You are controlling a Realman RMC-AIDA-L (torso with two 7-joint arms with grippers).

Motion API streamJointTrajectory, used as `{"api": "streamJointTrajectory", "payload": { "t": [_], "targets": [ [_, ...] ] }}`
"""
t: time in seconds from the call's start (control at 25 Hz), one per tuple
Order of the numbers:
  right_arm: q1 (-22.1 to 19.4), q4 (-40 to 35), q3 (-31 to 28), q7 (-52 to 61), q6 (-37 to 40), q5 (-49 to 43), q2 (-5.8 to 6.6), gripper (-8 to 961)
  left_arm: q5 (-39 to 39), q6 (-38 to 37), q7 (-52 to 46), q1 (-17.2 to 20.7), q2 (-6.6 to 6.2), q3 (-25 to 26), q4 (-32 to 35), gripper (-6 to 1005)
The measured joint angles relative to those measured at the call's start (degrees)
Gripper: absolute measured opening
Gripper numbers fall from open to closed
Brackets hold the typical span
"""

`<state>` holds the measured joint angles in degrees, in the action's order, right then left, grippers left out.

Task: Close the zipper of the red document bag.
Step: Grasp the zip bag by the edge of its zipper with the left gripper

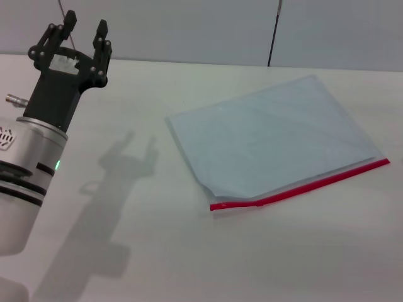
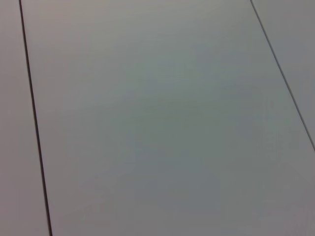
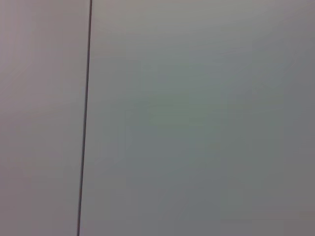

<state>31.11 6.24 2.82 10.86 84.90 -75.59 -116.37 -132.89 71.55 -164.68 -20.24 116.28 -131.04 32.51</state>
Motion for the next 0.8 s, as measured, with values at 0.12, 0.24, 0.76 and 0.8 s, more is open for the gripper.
{"api": "streamJointTrajectory", "payload": {
  "t": [0.12,0.24,0.76,0.8],
  "targets": [
    [0.0,0.0,0.0,0.0,0.0,0.0,0.00,851,0.0,-0.1,0.0,0.0,0.00,0.0,0.0,479],
    [0.0,0.0,0.0,0.0,0.0,0.0,0.00,851,0.0,-0.1,0.0,-0.1,0.00,0.0,0.0,478],
    [0.1,0.0,0.0,-0.1,0.0,0.0,0.00,850,0.0,-0.2,3.7,-3.9,-0.26,-7.0,-4.4,477],
    [0.1,0.0,0.0,-0.1,0.0,0.0,0.00,850,-0.1,-0.2,5.4,-4.4,-0.20,-8.6,-4.9,477]
  ]
}}
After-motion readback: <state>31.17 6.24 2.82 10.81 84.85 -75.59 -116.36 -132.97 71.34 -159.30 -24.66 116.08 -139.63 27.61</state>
